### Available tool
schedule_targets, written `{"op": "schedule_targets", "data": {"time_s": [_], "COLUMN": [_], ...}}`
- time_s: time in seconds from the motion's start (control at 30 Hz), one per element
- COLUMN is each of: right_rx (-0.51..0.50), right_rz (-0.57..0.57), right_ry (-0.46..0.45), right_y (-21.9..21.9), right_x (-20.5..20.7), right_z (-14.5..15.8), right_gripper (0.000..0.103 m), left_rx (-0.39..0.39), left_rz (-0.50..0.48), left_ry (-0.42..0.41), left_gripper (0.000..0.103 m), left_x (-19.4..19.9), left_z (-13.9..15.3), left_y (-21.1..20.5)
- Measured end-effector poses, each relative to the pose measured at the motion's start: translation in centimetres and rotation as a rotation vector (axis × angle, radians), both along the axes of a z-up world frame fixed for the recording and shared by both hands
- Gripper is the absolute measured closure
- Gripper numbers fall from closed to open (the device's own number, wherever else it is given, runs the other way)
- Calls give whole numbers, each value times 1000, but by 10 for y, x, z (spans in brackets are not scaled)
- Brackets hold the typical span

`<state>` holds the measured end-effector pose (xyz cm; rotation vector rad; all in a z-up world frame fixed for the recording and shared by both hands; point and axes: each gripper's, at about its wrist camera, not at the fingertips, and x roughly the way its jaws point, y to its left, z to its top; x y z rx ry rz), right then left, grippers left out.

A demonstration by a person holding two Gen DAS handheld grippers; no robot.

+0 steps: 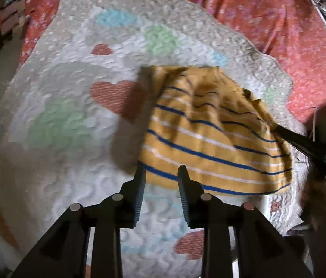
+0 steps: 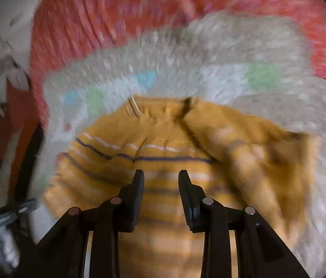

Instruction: Fold small clothes

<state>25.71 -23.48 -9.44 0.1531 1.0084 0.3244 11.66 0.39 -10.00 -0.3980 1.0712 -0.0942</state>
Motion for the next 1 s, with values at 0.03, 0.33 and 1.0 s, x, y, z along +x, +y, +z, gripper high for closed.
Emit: {"op": "schedule_targets", "data": {"time_s": [0.03,0.33,1.0], "right_rx": [-34,-62,356], "right_rz": [11,-485,-432], "right_ry": [25,16,-6], "right_y": [6,-143,-166], "right_x": [16,32,-165], "right_z": [-13,-6,-38], "right_gripper": [71,69,48], "left_rx": [5,-42,-30], "left_rz": [-10,-27,-337], "left_ry": [-3,0,60], "left_gripper": [75,67,61], "left_x": [-1,-7,98], "left_z": [1,-1,38], "left_y": [-5,-6,-197]}}
